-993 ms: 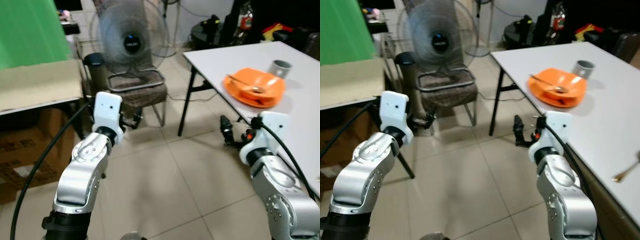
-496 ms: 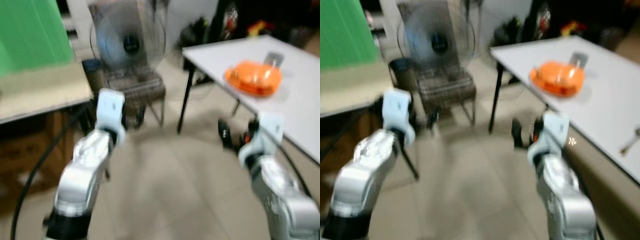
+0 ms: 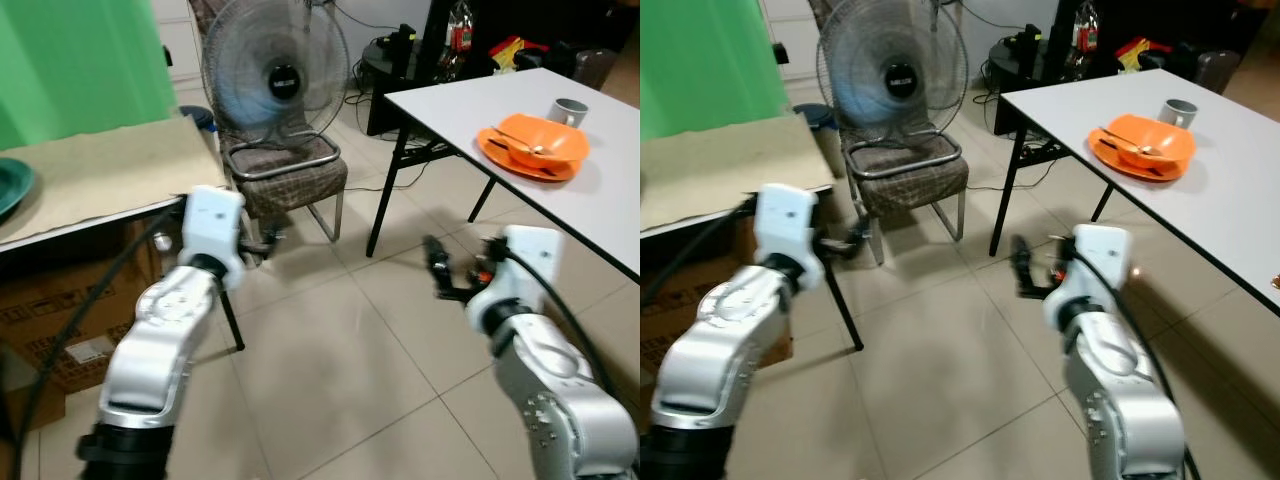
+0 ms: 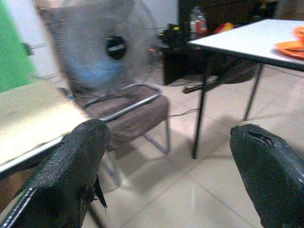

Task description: Setting the table

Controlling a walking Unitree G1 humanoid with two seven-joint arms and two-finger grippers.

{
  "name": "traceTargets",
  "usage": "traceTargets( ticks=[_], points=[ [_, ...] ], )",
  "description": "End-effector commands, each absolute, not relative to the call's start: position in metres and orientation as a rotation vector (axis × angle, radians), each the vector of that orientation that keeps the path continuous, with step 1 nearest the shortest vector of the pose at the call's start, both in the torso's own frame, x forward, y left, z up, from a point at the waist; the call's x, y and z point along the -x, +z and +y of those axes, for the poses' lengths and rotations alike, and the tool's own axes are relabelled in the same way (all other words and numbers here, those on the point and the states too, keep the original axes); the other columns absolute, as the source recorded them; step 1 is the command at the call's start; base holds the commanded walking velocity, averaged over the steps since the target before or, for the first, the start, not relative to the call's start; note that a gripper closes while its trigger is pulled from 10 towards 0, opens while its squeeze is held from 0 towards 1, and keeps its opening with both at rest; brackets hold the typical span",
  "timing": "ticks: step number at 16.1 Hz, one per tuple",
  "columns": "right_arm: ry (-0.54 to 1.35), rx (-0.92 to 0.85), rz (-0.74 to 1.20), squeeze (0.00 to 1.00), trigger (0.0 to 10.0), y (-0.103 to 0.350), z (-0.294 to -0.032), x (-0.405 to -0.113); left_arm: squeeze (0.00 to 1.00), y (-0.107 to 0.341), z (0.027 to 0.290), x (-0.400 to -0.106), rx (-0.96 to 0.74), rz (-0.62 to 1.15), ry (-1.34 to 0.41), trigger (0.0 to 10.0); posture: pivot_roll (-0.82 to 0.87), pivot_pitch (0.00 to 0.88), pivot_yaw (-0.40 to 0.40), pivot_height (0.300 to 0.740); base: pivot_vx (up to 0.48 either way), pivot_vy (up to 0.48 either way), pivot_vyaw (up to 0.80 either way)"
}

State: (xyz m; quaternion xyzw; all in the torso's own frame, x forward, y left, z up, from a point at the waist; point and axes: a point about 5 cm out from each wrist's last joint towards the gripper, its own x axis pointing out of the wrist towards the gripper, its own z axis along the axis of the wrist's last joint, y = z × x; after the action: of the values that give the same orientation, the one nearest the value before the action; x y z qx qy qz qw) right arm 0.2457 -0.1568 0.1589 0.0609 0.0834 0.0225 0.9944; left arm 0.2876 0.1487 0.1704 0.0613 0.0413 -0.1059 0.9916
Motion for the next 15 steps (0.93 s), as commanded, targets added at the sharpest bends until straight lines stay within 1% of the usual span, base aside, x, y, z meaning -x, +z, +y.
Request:
traceTargets(
  ticks=[1, 9, 15],
  points=[
    [0.026, -0.113, 0.179, 0.0, 10.0, 0.1581, -0.1631, -0.245, 0.0, 0.1699, 0.1434, -0.2873, -0.115, 0.087, -0.231, 10.0, 0.03, 0.0, -0.005, 0.74, 0.0, 0.341, 0.0],
    [0.032, -0.114, 0.185, 0.0, 10.0, 0.1578, -0.1626, -0.2455, 0.0, 0.1695, 0.1443, -0.2871, -0.113, 0.09, -0.223, 10.0, 0.03, 0.0, -0.008, 0.74, 0.0, 0.344, 0.0],
    [0.039, -0.108, 0.194, 0.0, 10.0, 0.1568, -0.1613, -0.2456, 0.0, 0.1735, 0.1468, -0.2898, -0.116, 0.07, -0.201, 10.0, 0.03, 0.0, -0.005, 0.74, 0.0, 0.0, 0.0]
  ],
)
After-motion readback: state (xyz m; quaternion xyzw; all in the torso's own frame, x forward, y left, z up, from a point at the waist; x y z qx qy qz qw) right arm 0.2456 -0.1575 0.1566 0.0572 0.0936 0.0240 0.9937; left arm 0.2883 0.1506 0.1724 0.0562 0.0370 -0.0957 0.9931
